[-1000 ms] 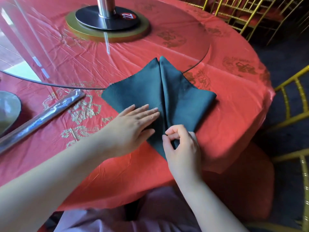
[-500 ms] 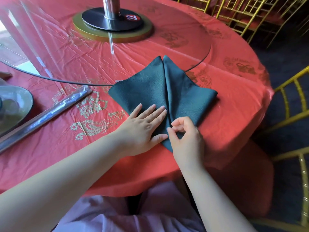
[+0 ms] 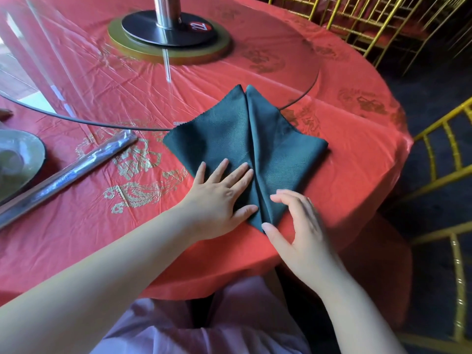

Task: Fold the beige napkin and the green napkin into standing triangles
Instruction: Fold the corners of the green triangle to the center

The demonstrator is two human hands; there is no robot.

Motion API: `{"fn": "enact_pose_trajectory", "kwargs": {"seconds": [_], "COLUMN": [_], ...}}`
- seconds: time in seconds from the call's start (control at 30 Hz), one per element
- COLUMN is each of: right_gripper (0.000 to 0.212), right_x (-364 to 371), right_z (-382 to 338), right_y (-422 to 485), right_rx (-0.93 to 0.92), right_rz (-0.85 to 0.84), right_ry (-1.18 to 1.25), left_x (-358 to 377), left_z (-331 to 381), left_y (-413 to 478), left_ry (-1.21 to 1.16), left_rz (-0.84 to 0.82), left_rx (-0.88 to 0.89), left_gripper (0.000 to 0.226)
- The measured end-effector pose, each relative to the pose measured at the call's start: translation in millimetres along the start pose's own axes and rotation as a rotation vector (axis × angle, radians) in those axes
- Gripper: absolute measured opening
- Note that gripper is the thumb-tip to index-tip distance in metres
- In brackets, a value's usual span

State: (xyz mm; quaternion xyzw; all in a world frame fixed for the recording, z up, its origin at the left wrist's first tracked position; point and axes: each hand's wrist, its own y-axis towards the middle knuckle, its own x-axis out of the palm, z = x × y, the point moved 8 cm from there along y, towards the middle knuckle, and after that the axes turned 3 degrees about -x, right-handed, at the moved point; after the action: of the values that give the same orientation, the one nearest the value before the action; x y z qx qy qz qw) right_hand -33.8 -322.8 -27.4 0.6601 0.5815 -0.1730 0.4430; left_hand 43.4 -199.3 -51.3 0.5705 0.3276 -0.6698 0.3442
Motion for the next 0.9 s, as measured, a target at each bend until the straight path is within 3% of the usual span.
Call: {"fn": "enact_pose_trajectory", "kwargs": {"seconds": [0.1, 0.3, 0.5, 0.57, 0.7, 0.9], "right_gripper": [0.024, 0.014, 0.015, 0.020, 0.049, 0.047], "right_x": [-15, -6, -4, 4, 33, 26], "right_z": [1, -7, -12, -18, -31, -25], "right_y": [-3, -1, 9, 11, -1, -9], "right_rx": [0.107, 0.117, 0.045, -0.030, -0.156, -0.215], "right_rz": [0.143, 0.166, 0.127, 0.039, -0.193, -0.057], "right_ry": [-0.155, -0.252, -0.192, -0.139, -0.160, -0.107], "left_x": [-1, -1, -4, -4, 0, 2], "left_z": [2, 1, -5, -4, -6, -8], "left_y": [-1, -3, -3, -3, -4, 1], "left_ry": [0.011, -0.026, -0.038, -0.027, 0.015, -0.037], "left_rz": [0.008, 0.000, -0.028, -0.029, -0.063, -0.161], "left_rx": [-0.006, -0.031, -0.062, -0.059, -0.049, -0.054], "left_gripper": [0.091, 0.092, 0.079, 0.080, 0.083, 0.067]}}
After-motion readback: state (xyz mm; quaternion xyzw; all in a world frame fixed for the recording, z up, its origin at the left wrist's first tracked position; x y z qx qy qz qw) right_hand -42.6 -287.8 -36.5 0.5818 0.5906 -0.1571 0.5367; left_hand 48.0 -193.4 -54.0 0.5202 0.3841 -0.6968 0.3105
